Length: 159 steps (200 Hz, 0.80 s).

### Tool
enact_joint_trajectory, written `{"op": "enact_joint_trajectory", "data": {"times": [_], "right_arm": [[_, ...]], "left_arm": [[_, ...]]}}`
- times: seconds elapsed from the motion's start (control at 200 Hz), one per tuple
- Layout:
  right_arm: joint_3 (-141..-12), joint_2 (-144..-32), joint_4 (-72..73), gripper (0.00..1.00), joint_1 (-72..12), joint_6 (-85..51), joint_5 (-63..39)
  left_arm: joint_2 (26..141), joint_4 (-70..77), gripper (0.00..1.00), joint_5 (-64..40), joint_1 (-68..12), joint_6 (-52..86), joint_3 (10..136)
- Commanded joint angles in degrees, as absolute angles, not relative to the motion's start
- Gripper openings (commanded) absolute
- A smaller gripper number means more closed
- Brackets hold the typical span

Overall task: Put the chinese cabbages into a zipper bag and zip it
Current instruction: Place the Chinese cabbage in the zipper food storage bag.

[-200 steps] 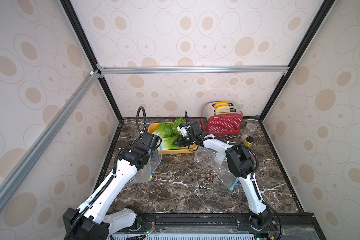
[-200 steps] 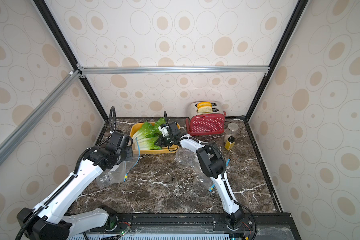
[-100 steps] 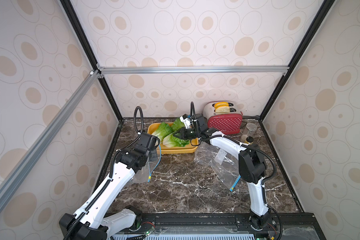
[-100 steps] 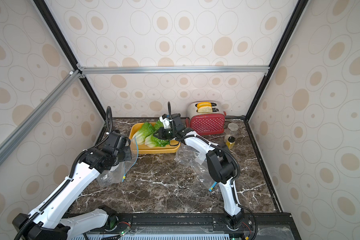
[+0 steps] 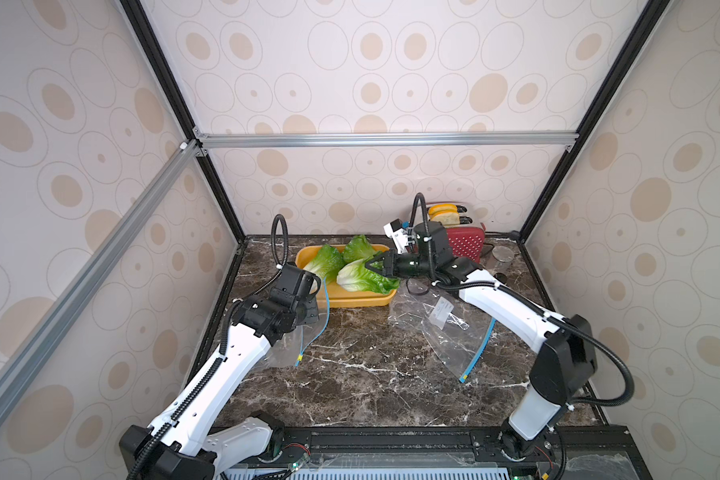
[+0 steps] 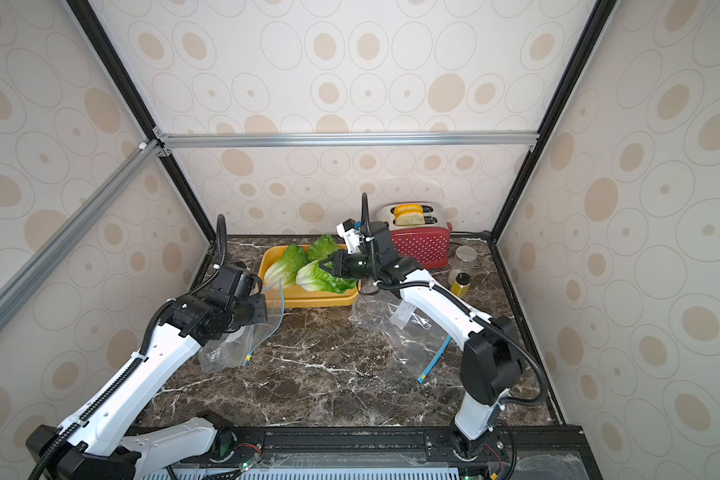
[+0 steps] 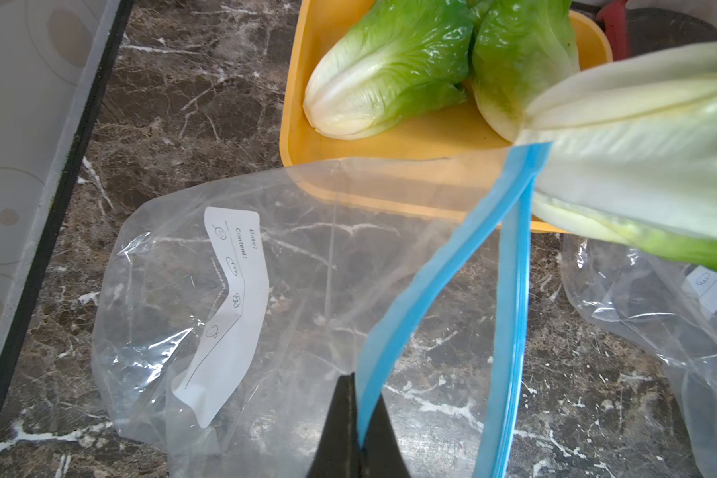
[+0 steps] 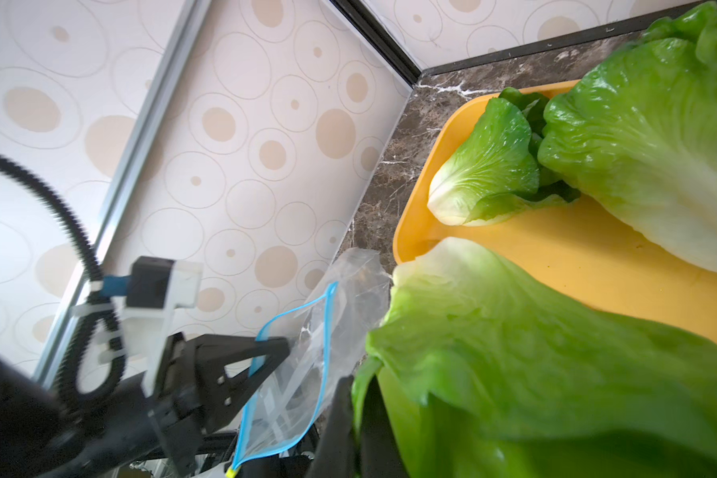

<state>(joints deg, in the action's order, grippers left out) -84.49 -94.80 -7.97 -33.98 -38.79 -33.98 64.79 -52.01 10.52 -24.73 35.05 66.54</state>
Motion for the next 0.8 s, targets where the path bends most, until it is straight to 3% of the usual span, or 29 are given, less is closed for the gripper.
{"op": "enact_joint_trajectory", "data": {"times": [0.0, 0.25, 0.791], "right_arm": [[-81.9, -88.6, -8.5, 0.00, -33.7, -40.6, -35.4], [-77.8, -81.1, -7.4, 0.00, -35.9, -44.2, -36.4], [-75.0, -85.8, -5.3, 0.00, -43.0, -45.3, -33.8]], "left_arm": [[65.9, -50.6, 0.00, 7.9, -24.6, 35.6, 67.4], [68.4, -47.8, 0.00, 4.9, -26.3, 37.0, 67.8], [66.4, -46.5, 0.00, 4.2, -28.2, 39.8, 69.4]]}}
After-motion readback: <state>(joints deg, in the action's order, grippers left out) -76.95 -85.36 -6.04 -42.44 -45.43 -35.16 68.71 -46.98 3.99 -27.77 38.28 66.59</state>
